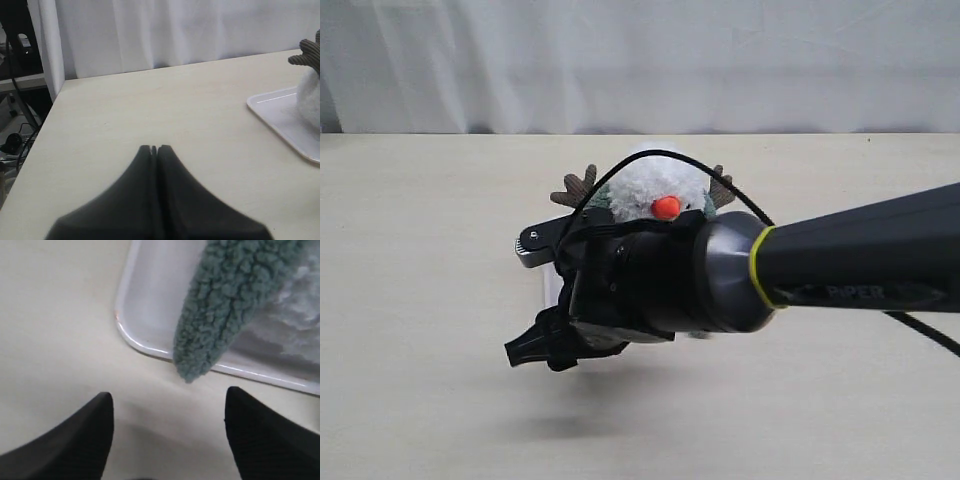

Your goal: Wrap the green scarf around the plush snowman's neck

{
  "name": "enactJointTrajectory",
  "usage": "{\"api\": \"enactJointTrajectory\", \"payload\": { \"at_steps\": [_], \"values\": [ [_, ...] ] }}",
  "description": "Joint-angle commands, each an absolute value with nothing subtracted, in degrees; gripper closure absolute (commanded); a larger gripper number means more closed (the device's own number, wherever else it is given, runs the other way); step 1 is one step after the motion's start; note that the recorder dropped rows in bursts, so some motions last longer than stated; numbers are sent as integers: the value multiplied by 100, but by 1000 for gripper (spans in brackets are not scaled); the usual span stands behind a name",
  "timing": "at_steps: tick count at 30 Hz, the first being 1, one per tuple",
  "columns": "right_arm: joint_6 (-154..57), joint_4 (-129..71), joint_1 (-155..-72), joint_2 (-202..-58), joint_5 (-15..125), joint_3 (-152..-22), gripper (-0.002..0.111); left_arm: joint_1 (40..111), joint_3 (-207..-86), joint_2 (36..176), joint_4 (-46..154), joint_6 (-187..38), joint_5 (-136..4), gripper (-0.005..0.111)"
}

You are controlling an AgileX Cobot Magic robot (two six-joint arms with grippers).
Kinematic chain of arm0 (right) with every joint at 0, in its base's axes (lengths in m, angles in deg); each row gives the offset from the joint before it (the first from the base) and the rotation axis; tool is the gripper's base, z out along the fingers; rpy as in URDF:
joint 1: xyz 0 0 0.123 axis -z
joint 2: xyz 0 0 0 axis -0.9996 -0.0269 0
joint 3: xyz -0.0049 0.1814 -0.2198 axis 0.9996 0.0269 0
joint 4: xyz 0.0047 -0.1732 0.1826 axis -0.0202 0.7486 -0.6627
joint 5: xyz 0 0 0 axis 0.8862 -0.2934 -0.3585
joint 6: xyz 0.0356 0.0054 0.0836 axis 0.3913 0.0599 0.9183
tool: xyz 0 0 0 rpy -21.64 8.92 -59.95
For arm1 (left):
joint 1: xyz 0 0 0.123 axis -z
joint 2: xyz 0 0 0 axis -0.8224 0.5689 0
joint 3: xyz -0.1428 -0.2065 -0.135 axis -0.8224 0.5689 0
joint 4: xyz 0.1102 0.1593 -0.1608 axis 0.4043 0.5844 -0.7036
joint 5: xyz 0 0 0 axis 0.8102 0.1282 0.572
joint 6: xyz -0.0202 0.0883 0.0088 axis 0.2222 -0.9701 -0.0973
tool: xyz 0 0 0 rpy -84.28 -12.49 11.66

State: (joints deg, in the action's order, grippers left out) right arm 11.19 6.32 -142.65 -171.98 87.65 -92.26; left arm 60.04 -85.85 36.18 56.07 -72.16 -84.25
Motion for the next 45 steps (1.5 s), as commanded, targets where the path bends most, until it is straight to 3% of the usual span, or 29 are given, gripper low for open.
{"api": "enactJointTrajectory", "payload": {
  "at_steps": [1,5,9,16,20,36,38,45],
  "values": [
    [2147,1855,-14242,-17365,8826,-9235,49,6039,-8577,3605,5590,-7214,-8356,107],
    [2929,2558,-14229,-17431,8919,-9235,56,6039,-8577,3605,5590,-7214,-8356,107],
    [3928,3231,-14229,-17622,8090,-9235,72,6039,-8577,3605,5590,-7214,-8356,107],
    [3954,2882,-14098,-17664,8498,-9235,53,6039,-8577,3605,5590,-7214,-8356,107],
    [4344,3245,-14098,-17664,7696,-9235,53,6039,-8577,3605,5590,-7214,-8356,107],
    [5041,3706,-13729,-17862,7189,-9235,53,6039,-8577,3605,5590,-7214,-8356,107],
    [5041,3852,-13692,-17862,7004,-9235,58,6039,-8577,3605,5590,-7214,-8356,107],
    [4464,3802,-13692,-17862,6981,-9235,91,6039,-8577,3605,5590,-7214,-8356,107]
  ]
}}
